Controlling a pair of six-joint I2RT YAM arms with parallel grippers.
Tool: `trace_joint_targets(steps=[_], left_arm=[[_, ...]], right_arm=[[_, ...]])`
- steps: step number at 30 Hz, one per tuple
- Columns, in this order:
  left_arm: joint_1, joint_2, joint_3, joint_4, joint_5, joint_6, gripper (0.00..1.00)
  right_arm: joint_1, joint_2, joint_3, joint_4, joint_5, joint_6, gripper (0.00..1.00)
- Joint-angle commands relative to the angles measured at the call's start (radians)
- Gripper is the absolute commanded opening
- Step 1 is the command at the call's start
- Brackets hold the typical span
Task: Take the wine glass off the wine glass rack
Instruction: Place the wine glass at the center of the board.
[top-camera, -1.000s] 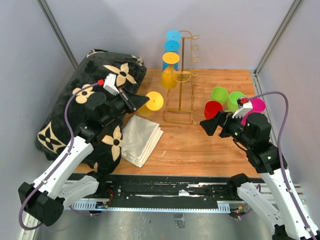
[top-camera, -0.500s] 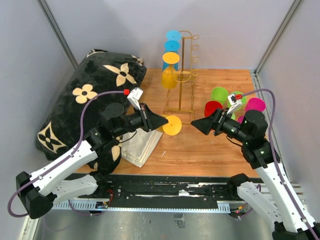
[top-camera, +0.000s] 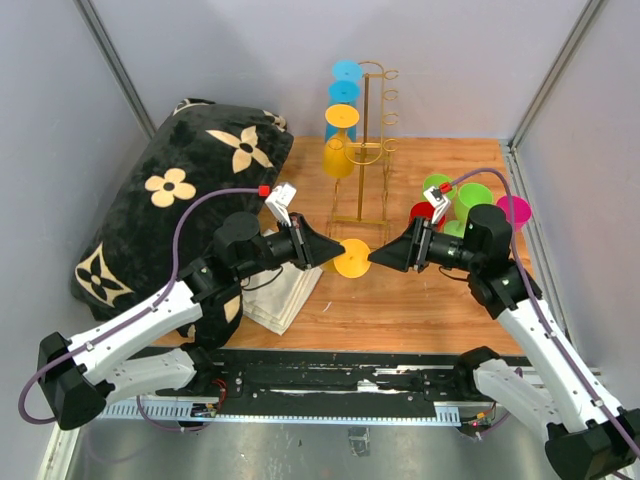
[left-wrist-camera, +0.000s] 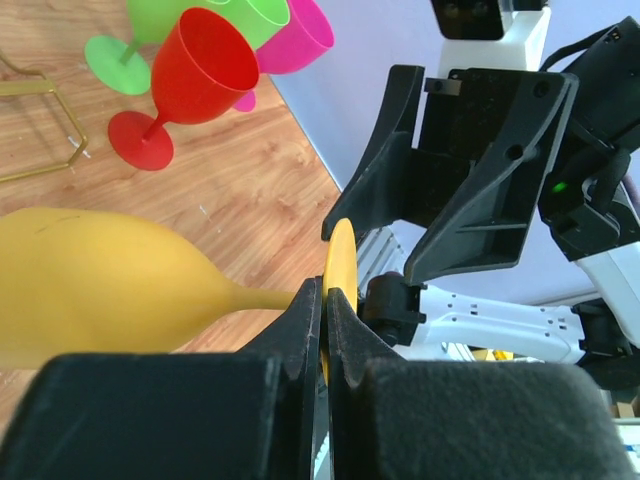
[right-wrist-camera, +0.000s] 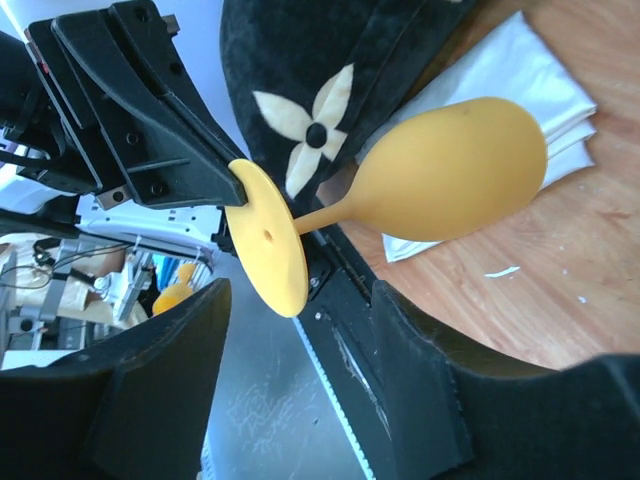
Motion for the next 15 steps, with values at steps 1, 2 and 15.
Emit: trace_joint_targets(steps=[1,2,15], left_arm=[[-0.014,0.009,0.007,0.061,-0.009,-0.005,0.0],[-0.015,0.009,0.007,0.061,-0.008,-0.003,0.01],[-0.019,0.009,0.0,0.089,0.024,-0.006,0.01]], right_arm=[[0.029,0.014,0.032,0.043,-0.068,0.0,0.55],[0.03,0.019,0.031,0.048,-0.073,0.002,0.51],[0.033,0.057,0.014,0.143,-0.132,0.074,0.25]])
